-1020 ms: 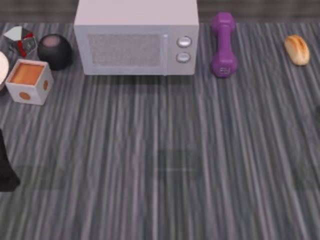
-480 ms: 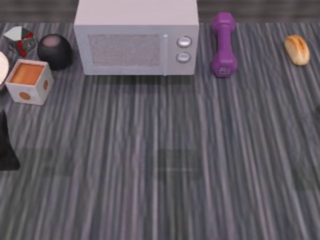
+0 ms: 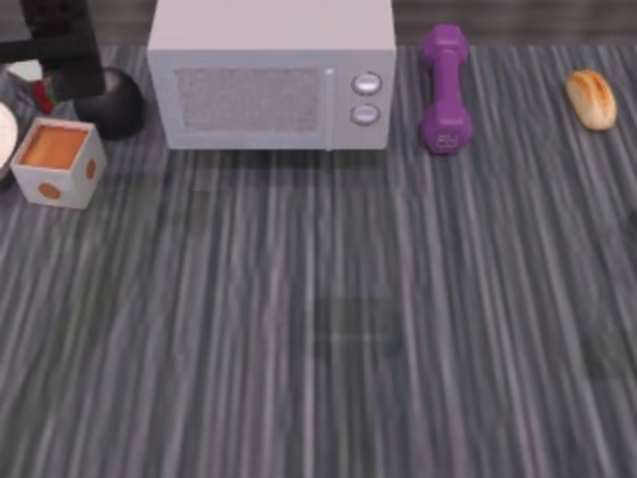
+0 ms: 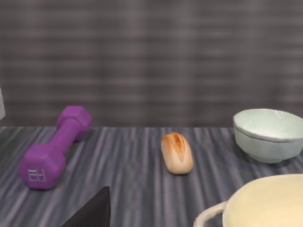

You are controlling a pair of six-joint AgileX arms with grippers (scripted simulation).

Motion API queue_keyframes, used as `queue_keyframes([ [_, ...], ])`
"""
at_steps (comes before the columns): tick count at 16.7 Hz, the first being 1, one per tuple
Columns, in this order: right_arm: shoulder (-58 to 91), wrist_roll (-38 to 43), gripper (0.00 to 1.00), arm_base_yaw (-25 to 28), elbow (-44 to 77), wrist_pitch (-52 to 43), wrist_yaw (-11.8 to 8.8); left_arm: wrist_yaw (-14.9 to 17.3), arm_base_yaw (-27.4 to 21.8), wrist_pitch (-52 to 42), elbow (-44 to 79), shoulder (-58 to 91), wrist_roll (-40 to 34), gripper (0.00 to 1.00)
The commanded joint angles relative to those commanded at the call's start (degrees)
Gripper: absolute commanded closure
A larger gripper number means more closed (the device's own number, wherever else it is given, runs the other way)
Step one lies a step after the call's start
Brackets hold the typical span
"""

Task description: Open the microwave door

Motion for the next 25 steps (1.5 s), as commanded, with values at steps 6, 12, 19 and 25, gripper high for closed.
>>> queue_keyframes([
  [6,0.0,0.0,0.0,0.0,0.0,0.0,0.0,-4.5,-9.4,-17.8,38.6,33.8,-9.1,0.0],
  [12,0.0,0.0,0.0,0.0,0.0,0.0,0.0,-8.1,-16.7,-32.7,65.5,60.2,-15.8,0.0],
  [19,0.0,0.0,0.0,0.0,0.0,0.0,0.0,-9.7,-19.9,-39.5,77.0,72.1,-18.5,0.0],
  [25,0.0,0.0,0.0,0.0,0.0,0.0,0.0,-9.5,-19.5,-38.4,76.3,72.5,-18.2,0.0],
])
